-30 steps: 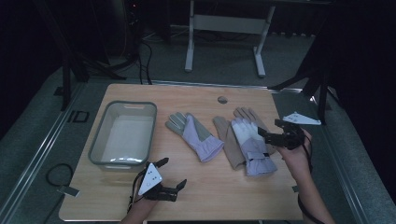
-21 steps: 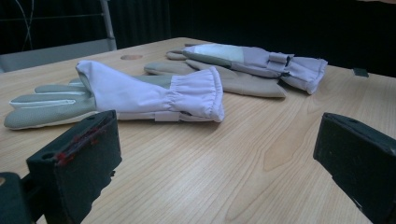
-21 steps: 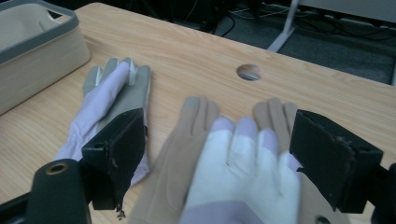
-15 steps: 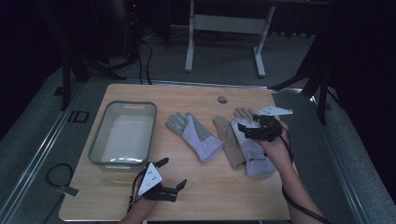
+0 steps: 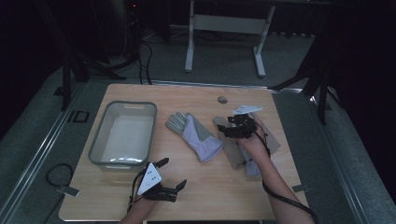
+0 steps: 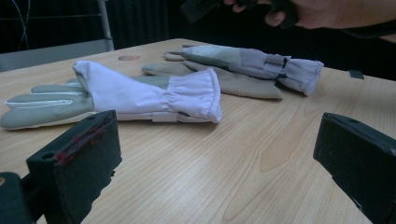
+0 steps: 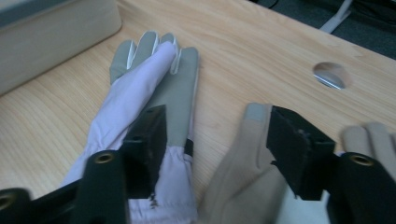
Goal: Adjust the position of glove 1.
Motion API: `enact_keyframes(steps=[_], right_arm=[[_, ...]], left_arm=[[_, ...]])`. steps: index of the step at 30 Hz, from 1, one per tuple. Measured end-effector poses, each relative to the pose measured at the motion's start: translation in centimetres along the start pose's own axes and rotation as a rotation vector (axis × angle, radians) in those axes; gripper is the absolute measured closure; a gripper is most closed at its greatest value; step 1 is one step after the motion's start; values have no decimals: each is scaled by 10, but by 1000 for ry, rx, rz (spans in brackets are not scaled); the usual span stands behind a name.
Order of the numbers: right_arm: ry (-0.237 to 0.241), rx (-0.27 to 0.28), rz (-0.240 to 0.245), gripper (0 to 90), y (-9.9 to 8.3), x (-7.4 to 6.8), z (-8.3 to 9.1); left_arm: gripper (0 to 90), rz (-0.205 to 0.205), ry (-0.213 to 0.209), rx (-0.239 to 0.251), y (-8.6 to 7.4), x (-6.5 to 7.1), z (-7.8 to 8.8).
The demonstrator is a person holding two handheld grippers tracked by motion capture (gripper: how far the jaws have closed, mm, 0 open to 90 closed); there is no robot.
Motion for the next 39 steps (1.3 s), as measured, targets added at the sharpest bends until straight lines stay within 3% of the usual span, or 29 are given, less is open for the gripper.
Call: enact_keyframes(steps=[6,15,24,28,33,36,39], right_arm=[[67,-16,25,524,5,-13,-28],[98,-112,97,527,10,-28,-73],[112,-191,169,577,6,-35,-101],[150,-182,132,636,-3,-33,-107],[159,-155,92,828,-7,-34,-106],[137,-182,19,878,-4,-36,-105],[110,-163,-69,884,-3,-38,-101]], left_arm=[[7,3,-4,-2,0,0,0],[7,8,-6,-1,0,-1,0],[7,10,-11,-1,0,-1,0],[7,8,-12,-1,0,0,0],[8,9,-14,-4,0,-1,0],[7,9,-12,-5,0,0,0],[8,8,-11,-5,0,0,0]])
Point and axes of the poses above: each handheld gripper's, and its own axes: z roughly backward along the jaws, y roughly out of its top, x roughly to its right, the point moved 3 cm from there along -z, roughly forward along the jaws, and after that the axes turned 8 degrees about z, right-handed, at the moved point
